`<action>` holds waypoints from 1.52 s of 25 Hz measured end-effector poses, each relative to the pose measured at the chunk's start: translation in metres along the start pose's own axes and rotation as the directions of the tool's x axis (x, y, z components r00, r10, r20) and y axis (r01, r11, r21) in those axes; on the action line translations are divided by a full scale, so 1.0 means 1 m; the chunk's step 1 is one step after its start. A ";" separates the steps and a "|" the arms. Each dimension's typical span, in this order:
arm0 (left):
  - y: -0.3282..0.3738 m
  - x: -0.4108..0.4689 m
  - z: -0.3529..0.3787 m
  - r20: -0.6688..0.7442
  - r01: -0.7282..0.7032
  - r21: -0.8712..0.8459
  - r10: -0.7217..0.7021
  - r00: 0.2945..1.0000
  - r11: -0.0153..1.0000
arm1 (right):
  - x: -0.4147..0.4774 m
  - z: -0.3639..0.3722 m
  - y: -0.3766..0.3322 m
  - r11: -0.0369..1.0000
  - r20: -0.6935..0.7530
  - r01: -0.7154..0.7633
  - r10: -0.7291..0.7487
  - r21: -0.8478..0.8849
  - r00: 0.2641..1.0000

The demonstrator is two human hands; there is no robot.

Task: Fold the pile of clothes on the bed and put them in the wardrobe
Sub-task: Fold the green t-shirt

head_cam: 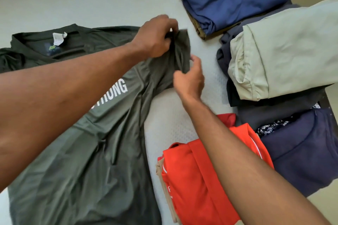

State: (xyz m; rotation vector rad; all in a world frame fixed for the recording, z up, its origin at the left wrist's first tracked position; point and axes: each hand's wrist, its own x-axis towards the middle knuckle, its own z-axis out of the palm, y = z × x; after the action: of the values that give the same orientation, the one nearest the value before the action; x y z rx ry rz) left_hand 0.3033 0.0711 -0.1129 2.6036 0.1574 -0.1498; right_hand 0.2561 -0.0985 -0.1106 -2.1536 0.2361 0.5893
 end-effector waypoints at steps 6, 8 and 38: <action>-0.006 -0.033 0.015 -0.188 0.155 -0.377 -0.239 0.953 0.913 | -0.012 -0.011 0.018 0.986 -0.201 0.055 -0.086 -0.157 0.976; -0.029 -0.080 0.009 -0.322 0.156 -0.392 -0.294 0.900 0.907 | -0.029 0.014 0.013 0.947 -0.168 0.298 -0.315 -0.120 0.934; -0.231 -0.370 -0.085 0.025 0.367 -0.790 -0.572 0.820 0.492 | -0.094 0.301 -0.112 0.376 0.617 0.868 -0.610 -0.325 0.496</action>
State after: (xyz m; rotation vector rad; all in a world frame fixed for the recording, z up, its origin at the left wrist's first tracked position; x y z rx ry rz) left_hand -0.0878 0.2812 -0.1041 1.6235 0.8526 0.0510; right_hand 0.1174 0.2052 -0.1399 -2.3143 -1.3507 0.5482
